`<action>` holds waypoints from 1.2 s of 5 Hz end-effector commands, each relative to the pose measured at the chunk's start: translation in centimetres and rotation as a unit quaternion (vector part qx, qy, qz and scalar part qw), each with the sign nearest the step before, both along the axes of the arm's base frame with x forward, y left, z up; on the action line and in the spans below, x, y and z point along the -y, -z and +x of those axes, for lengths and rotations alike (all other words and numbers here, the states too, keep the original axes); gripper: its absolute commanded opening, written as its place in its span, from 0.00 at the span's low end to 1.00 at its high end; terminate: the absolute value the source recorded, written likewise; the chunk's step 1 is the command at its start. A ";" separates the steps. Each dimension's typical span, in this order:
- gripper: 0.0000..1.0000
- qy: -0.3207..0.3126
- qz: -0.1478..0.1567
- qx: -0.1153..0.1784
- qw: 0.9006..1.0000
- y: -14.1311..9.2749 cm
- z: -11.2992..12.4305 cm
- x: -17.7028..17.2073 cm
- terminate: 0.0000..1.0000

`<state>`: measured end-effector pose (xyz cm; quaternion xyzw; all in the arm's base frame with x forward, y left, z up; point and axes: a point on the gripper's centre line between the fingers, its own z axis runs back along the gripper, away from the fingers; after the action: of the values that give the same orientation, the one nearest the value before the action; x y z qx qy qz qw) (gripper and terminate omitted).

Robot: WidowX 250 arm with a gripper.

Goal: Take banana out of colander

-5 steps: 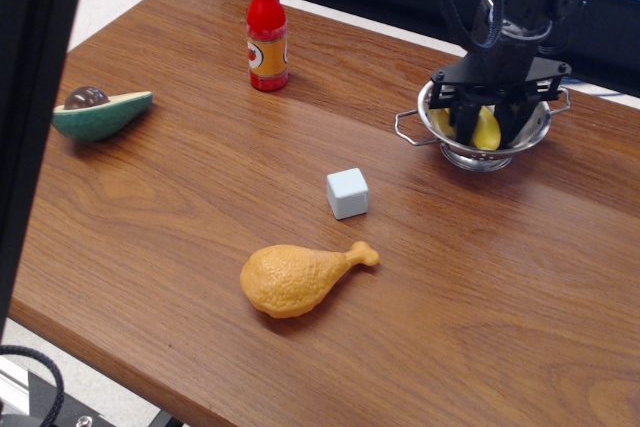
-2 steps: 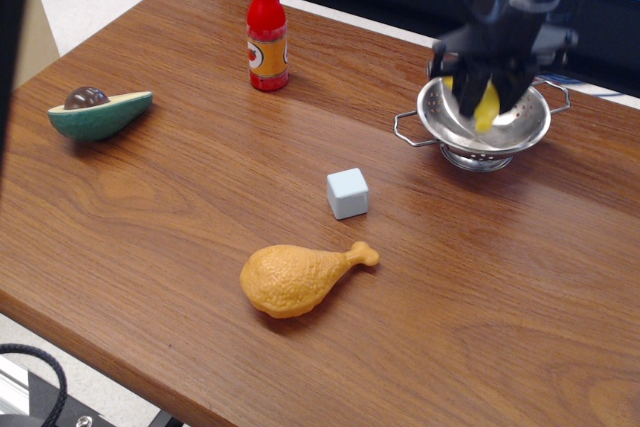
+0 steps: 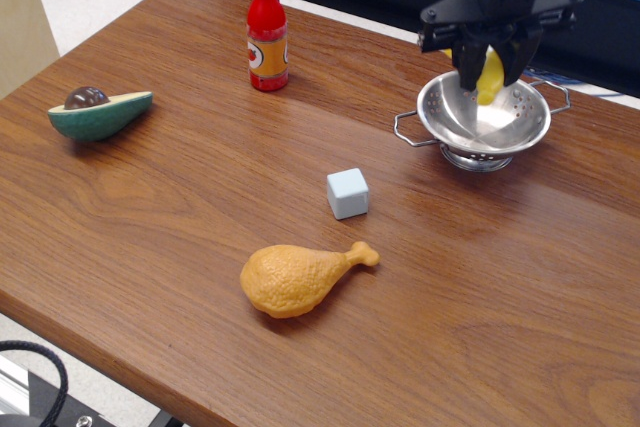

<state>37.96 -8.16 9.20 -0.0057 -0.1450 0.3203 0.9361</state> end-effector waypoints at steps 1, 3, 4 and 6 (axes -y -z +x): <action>0.00 0.124 -0.031 -0.012 0.992 -1.7 -6.1 0.4 0.00; 0.00 0.197 -0.020 -0.045 0.979 2.0 -11.4 2.5 0.00; 0.00 0.224 -0.001 -0.051 0.973 3.7 -14.0 2.7 0.00; 0.00 0.247 0.020 -0.056 0.967 6.3 -16.0 3.0 0.00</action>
<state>21.07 -12.27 1.92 0.0048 -0.0814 0.0765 0.9937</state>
